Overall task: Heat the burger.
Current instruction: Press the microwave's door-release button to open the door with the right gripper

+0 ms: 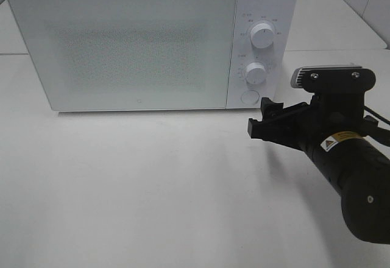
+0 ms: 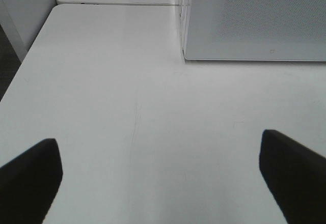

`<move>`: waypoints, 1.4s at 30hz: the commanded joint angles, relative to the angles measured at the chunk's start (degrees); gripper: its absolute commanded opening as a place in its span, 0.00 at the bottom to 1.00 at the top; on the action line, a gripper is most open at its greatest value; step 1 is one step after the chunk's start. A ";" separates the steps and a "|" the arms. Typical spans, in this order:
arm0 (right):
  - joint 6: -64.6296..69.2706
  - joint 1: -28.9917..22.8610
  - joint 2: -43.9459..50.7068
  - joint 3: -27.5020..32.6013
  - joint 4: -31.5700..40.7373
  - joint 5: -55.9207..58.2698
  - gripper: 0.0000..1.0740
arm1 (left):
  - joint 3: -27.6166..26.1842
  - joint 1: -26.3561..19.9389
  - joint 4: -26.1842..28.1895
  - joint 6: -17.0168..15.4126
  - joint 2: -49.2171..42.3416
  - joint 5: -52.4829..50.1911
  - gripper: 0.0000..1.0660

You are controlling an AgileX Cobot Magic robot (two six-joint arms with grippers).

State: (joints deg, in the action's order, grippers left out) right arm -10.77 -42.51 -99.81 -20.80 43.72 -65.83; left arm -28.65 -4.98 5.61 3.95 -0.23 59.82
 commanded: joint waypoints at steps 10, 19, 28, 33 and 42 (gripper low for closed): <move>2.52 -2.35 -0.40 -1.32 3.55 0.69 0.71 | 0.17 0.34 0.11 -0.29 -1.26 -0.40 0.95; 21.77 -2.35 -0.40 -1.32 3.50 0.69 0.70 | 0.17 0.34 0.11 -0.29 -1.26 -0.40 0.95; 50.13 -2.35 -0.40 -1.32 3.15 2.18 0.60 | 0.17 0.34 0.11 -0.29 -1.26 -0.40 0.95; 63.83 -2.35 -0.40 -1.32 2.98 2.35 0.51 | 0.17 0.34 0.11 -0.29 -1.26 -0.40 0.95; 84.74 -2.35 -0.40 -1.32 2.98 3.44 0.26 | 0.17 0.34 0.11 -0.29 -1.26 -0.40 0.95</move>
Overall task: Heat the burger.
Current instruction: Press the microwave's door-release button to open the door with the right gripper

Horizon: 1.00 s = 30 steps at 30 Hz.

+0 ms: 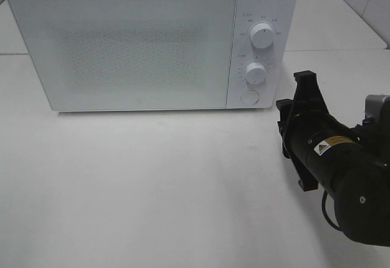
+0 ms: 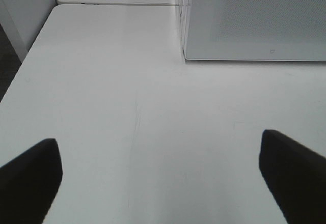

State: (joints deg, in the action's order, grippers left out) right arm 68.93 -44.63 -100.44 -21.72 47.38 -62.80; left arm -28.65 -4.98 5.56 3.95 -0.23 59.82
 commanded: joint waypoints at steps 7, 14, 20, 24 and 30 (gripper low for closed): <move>8.82 -0.11 0.23 -0.40 -0.63 0.69 0.08 | 0.17 0.34 0.17 -0.29 -1.26 -0.40 0.95; 8.94 1.66 -0.63 -0.86 -0.69 2.23 0.00 | 0.17 0.34 0.17 -0.29 -1.26 -0.40 0.95; 10.14 4.87 -3.72 -4.07 -6.42 2.46 0.00 | 0.17 0.34 0.17 -0.29 -1.26 -0.40 0.95; 10.77 6.53 -5.16 -6.47 -9.63 2.92 0.00 | 0.17 0.34 0.17 -0.29 -1.26 -0.40 0.95; 12.95 10.26 -9.11 -10.71 -14.27 6.13 0.00 | 0.17 0.34 0.17 -0.29 -1.26 -0.40 0.95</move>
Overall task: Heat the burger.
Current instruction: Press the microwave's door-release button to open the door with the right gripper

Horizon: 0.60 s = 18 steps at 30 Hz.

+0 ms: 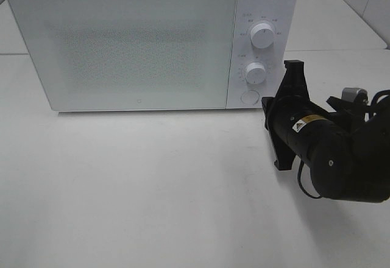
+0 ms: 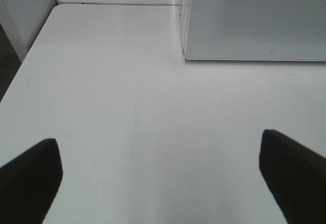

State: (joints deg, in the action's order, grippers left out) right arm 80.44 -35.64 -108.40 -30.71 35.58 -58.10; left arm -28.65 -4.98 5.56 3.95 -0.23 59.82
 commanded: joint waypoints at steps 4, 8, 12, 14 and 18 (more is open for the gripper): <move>2.12 2.35 -2.75 -3.95 -3.95 2.98 0.00 | 0.17 0.34 0.17 -0.29 -1.26 -0.40 0.95; 2.18 2.35 -3.72 -5.73 -4.01 5.16 0.00 | 0.17 0.34 0.17 -0.29 -1.26 -0.40 0.95; 2.18 3.27 -6.88 -9.40 -5.61 6.42 0.00 | 0.17 0.34 0.17 -0.29 -1.26 -0.40 0.95; 2.18 3.95 -7.62 -10.54 -5.61 6.65 0.00 | 0.17 0.34 0.17 -0.29 -1.26 -0.40 0.95; 1.26 4.98 -9.11 -13.01 -6.19 7.96 0.00 | 0.17 0.34 0.17 -0.29 -1.26 -0.40 0.95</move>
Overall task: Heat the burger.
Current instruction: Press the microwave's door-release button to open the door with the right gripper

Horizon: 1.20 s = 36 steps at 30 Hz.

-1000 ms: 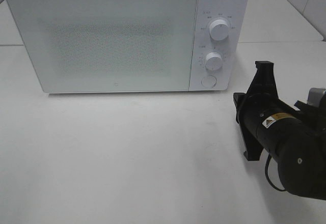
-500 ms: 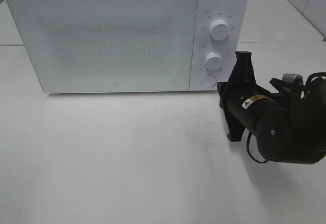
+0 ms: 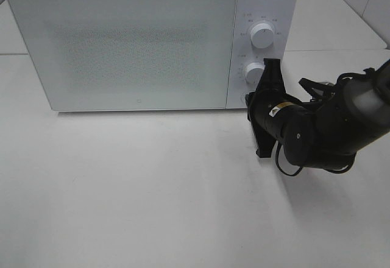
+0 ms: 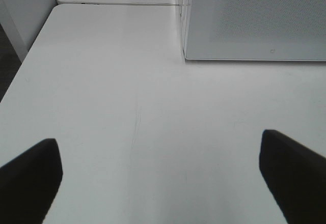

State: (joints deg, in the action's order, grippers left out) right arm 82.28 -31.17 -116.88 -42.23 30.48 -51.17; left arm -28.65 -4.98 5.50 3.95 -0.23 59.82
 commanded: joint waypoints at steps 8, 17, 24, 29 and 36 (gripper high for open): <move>-1.83 0.52 -2.69 -4.07 0.52 0.92 0.00 | 0.17 0.34 0.23 -0.29 -1.26 -0.40 0.95; -4.07 2.35 -3.50 -5.67 1.20 0.86 0.00 | 0.17 0.34 0.23 -0.29 -1.26 -0.40 0.95; -4.18 2.41 -4.81 -7.51 0.97 1.15 0.00 | 0.17 0.34 0.23 -0.29 -1.26 -0.40 0.95; -4.81 2.41 -5.96 -9.22 1.15 -2.23 0.00 | 0.17 0.34 0.23 -0.29 -1.26 -0.40 0.95; -8.25 2.41 -5.96 -11.23 1.72 -7.16 0.00 | 0.17 0.34 0.23 -0.29 -1.26 -0.40 0.95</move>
State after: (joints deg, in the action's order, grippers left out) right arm 75.63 -29.34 -123.36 -50.59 33.46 -49.22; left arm -28.65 -4.98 5.50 3.95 -0.23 59.82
